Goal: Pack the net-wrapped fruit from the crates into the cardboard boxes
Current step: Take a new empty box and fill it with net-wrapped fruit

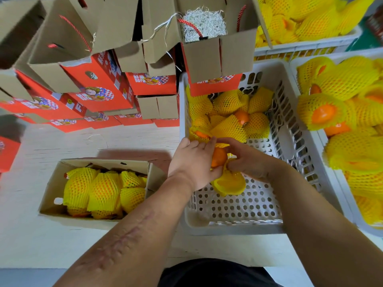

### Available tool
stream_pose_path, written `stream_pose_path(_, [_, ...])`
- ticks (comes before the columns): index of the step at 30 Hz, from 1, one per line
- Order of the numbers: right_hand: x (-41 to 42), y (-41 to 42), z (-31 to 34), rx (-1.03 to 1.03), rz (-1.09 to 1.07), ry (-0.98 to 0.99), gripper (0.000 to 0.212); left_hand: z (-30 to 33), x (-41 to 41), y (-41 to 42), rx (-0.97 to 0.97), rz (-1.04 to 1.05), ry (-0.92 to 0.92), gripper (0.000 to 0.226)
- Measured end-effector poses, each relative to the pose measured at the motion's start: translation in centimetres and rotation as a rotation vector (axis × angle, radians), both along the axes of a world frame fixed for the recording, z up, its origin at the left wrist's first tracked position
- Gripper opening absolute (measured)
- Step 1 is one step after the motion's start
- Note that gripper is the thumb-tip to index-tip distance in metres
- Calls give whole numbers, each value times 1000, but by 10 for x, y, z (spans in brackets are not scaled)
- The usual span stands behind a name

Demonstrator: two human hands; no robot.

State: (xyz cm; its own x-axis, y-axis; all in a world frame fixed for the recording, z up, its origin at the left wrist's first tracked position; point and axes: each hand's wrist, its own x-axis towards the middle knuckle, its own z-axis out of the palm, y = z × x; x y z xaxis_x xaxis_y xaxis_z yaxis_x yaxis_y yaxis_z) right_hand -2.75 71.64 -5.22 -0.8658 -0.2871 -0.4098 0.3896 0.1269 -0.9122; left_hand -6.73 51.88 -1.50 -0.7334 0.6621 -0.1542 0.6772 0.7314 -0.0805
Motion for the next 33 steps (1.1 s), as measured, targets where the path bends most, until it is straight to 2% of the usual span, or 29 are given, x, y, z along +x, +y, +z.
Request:
stream_pose_path(3, [0, 5, -3, 11, -10, -50, 80, 0, 0, 0, 21, 16, -1, 82])
stream_pose_path(4, [-1, 6, -3, 103, -27, -37, 71, 0, 0, -1, 37, 20, 0, 77])
stream_pose_path(7, [-7, 15, -10, 588, -230, 67, 29, 0, 0, -3, 91, 51, -3, 70])
stream_pose_path(9, [-9, 19, -16, 807, -368, 110, 20, 0, 1, -3, 98, 55, 9, 72])
stream_pose_path(10, [-9, 17, -18, 838, -418, 132, 19, -1, 1, -3, 97, 45, 11, 73])
stream_pose_path(12, [-10, 8, -17, 774, -452, 169, 12, -1, -1, -3, 97, 24, 3, 74])
stream_pose_path(14, [-11, -4, -15, 676, -359, 195, 8, 0, -1, -3, 96, 17, 6, 75])
stream_pose_path(16, [-11, -12, -14, 593, -282, 206, 17, 0, -2, -2, 71, 20, -1, 78])
stream_pose_path(21, [-8, -4, -2, 419, -311, 191, 28, -1, -2, -1, 47, 19, 4, 74])
stream_pose_path(27, [-1, 5, 15, 242, -413, 198, 16, 3, -1, -3, 134, 22, -4, 67])
stream_pose_path(29, [0, 2, 19, 190, -366, 173, 16, 5, 0, -3, 157, 38, -3, 67])
stream_pose_path(33, [10, -2, 27, -1, -287, 100, 24, 3, 1, -2, 175, 53, 45, 100])
